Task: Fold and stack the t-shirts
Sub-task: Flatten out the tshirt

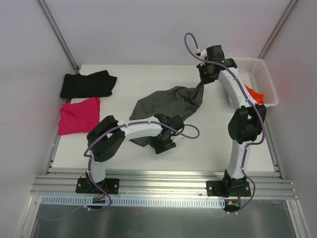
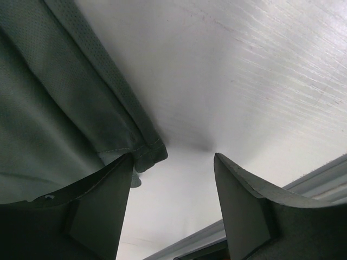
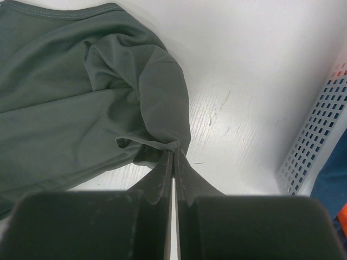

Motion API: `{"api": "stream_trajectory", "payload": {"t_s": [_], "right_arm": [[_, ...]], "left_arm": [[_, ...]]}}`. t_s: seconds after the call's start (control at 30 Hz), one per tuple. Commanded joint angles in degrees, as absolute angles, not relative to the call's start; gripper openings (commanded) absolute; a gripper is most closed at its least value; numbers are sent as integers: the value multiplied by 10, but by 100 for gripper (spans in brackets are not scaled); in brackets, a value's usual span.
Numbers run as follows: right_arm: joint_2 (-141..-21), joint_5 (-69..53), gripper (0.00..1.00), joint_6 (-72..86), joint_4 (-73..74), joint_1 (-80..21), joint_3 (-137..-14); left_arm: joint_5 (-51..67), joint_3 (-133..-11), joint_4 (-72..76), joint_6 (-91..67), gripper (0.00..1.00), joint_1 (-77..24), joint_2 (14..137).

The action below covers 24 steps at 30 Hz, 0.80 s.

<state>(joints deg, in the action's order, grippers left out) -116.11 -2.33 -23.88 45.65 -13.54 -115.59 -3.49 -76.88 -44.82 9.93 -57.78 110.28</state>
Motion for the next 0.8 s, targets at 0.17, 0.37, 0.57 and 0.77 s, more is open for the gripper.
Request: {"api": "stream_trajectory", "payload": {"t_s": [0.17,0.37,0.57,0.77], "right_arm": [[-1148,-25,1,-240,440,-137,-1167],[-1148,-25,1,-239,438,-136,-1169],[-1143,-19,1,-240,435,-137,-1170],[-1138,-15,1,-242,434,-137,-1178]], "left_arm": [[-28,-773,-447,100,48,-578,1124],[-35,-772,-448,101,35,-578,1128],[-64,-775,-446,107,11,-577,1123],[-110,-789,-446,126,0,-554,1104]]}}
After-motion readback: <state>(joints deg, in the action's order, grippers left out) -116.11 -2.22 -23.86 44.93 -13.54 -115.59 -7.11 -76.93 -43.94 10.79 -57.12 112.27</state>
